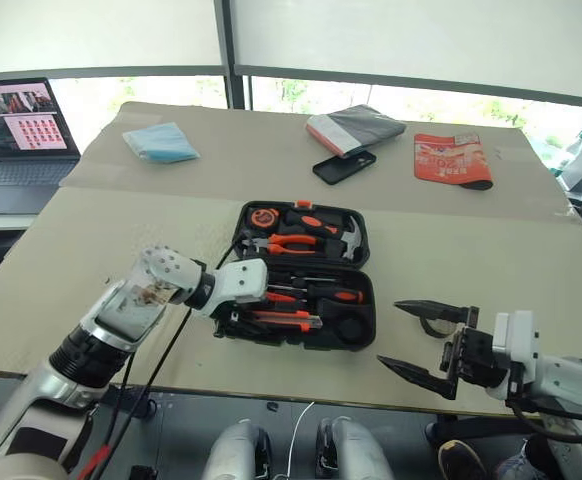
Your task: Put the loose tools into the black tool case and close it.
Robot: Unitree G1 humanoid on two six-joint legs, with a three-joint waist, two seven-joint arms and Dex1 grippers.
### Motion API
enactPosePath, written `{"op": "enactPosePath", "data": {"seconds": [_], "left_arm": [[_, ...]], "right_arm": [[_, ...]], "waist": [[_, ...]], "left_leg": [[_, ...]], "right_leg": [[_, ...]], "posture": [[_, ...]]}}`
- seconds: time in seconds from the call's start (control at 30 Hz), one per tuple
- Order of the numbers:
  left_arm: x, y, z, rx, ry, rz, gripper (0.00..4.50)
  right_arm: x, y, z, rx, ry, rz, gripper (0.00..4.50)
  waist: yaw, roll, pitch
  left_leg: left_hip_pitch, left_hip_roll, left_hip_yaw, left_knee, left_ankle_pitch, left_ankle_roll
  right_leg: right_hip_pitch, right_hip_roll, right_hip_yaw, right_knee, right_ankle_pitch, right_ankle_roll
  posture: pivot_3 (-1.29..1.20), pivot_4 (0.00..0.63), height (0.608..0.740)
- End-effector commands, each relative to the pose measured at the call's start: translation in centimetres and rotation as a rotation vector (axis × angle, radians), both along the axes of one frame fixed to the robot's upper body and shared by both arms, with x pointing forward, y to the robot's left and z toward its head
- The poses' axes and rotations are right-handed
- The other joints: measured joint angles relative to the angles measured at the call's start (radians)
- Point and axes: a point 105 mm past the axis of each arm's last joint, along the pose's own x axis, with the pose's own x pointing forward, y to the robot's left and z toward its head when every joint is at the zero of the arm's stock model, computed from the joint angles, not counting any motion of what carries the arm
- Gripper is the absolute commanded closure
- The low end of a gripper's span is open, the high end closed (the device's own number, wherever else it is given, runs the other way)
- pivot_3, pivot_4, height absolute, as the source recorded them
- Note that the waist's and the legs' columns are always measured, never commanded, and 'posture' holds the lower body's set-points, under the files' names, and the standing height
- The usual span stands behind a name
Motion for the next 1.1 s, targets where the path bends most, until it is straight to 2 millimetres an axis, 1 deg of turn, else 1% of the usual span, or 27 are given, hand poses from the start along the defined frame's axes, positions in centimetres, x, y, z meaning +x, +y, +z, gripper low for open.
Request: {"op": "enactPosePath", "data": {"seconds": [0.03,0.3,0.5,0.57,0.6,0.63,0.67,0.7,0.73,0.77,0.83,0.93,0.97,1.03,1.07,1.1], "left_arm": [[-0.1,-0.8,1.3,-0.013,-0.039,-0.038,2.90],[0.3,-1.4,0.7,-0.008,-0.030,-0.004,2.90],[0.2,-1.8,0.3,-0.008,0.001,-0.009,2.90],[-0.3,-2.0,0.3,-0.019,0.010,-0.045,1.90],[-0.6,-2.0,0.3,-0.020,0.012,-0.066,1.65],[-0.5,-2.0,0.5,-0.036,0.000,-0.061,1.28],[-0.2,-1.9,0.9,-0.050,-0.021,-0.050,1.02],[0.1,-1.8,1.1,-0.061,-0.036,-0.039,0.59],[0.6,-1.4,1.5,-0.069,-0.058,-0.020,0.33],[0.9,-1.0,1.8,-0.071,-0.067,-0.009,0.33],[1.3,-0.8,2.7,-0.120,-0.085,-0.004,0.33],[1.4,-1.1,4.6,-0.239,-0.094,-0.023,0.33],[1.5,-1.2,4.9,-0.263,-0.099,-0.022,0.33],[1.7,-1.2,5.4,-0.304,-0.111,-0.022,0.84],[1.4,-1.1,5.3,-0.312,-0.109,-0.048,1.03],[1.1,-1.1,5.1,-0.321,-0.104,-0.070,1.42]], "right_arm": [[-0.2,0.3,0.3,-0.009,-0.022,0.000,0.00],[-0.3,0.6,0.1,-0.004,-0.017,-0.009,0.00],[-0.2,0.9,0.0,0.002,-0.012,-0.011,0.00],[-0.2,1.0,-0.1,0.005,-0.010,-0.009,0.00],[-0.1,1.1,-0.1,0.006,-0.010,-0.009,0.00],[-0.1,1.1,-0.1,0.008,-0.010,-0.008,0.00],[0.0,1.1,-0.1,0.009,-0.011,-0.009,0.00],[0.0,1.1,-0.1,0.009,-0.011,-0.009,0.00],[0.0,1.1,-0.1,0.010,-0.011,-0.010,0.00],[0.1,1.1,-0.1,0.010,-0.011,-0.011,0.00],[0.2,1.0,-0.1,0.011,-0.011,-0.013,0.00],[0.3,1.0,-0.1,0.012,-0.011,-0.014,0.00],[0.3,1.0,-0.2,0.012,-0.011,-0.015,0.00],[0.4,1.0,-0.2,0.012,-0.011,-0.017,0.00],[0.4,1.0,-0.2,0.013,-0.011,-0.018,0.00],[0.5,1.0,-0.3,0.014,-0.012,-0.021,0.00]], "waist": [[0.000,0.000,0.000],[0.000,0.000,0.000],[0.003,0.000,0.000],[0.003,0.000,0.000],[0.003,0.000,0.000],[0.003,0.000,0.000],[0.003,0.000,0.000],[0.003,0.000,0.000],[0.003,0.000,0.000],[0.003,0.000,0.000],[0.003,0.000,0.000],[0.002,0.000,0.000],[0.002,0.000,0.000],[0.001,0.000,0.000],[0.001,0.000,0.000],[0.001,0.000,0.000]], "left_leg": [[0.000,0.000,0.000,0.000,0.000,0.000],[0.000,0.000,0.000,0.000,0.000,0.000],[0.000,-0.001,0.000,0.000,-0.001,0.001],[0.000,-0.001,0.000,0.000,-0.001,0.001],[0.000,0.000,0.000,0.000,-0.001,0.001],[0.000,0.000,0.000,0.000,-0.001,0.001],[0.000,0.000,0.000,0.000,-0.001,0.001],[0.000,0.000,0.000,0.000,-0.001,0.001],[0.000,0.000,0.000,0.000,-0.001,0.001],[0.000,0.000,0.000,0.000,-0.001,0.001],[0.000,0.000,0.000,0.000,-0.001,0.001],[0.000,0.000,0.000,0.001,0.000,0.001],[0.000,0.000,0.000,0.001,0.000,0.001],[0.000,0.000,0.000,0.001,0.000,0.001],[0.000,0.000,0.000,0.001,0.000,0.001],[0.000,0.000,0.000,0.001,0.000,0.001]], "right_leg": [[0.000,0.000,0.000,0.000,0.000,0.000],[0.000,0.000,0.000,0.000,0.000,0.000],[0.000,0.000,0.001,0.000,0.000,0.001],[0.000,0.000,0.002,0.000,0.000,0.001],[0.000,0.000,0.002,0.000,0.000,0.001],[0.000,0.000,0.001,0.000,0.000,0.001],[0.000,0.000,0.002,0.000,0.000,0.001],[0.000,0.000,0.002,0.000,0.000,0.001],[0.000,0.000,0.002,0.000,0.000,0.001],[0.000,0.000,0.002,0.000,0.000,0.001],[0.000,0.000,0.002,0.000,0.000,0.001],[0.000,0.000,0.002,0.000,0.000,0.001],[0.000,0.000,0.002,0.000,0.000,0.001],[0.000,0.000,0.002,0.000,0.000,0.001],[0.000,0.000,0.002,0.000,0.000,0.001],[0.000,0.000,0.002,0.000,0.000,0.001]], "posture": [[0.00,0.150,0.740],[0.00,0.150,0.740],[0.00,0.150,0.740],[0.00,0.150,0.740],[0.00,0.150,0.740],[0.00,0.150,0.740],[0.00,0.150,0.740],[0.00,0.150,0.740],[0.00,0.150,0.740],[0.00,0.150,0.740],[0.00,0.150,0.740],[0.00,0.150,0.740],[0.00,0.150,0.740],[0.00,0.150,0.740],[0.00,0.150,0.740],[0.00,0.150,0.740]]}}
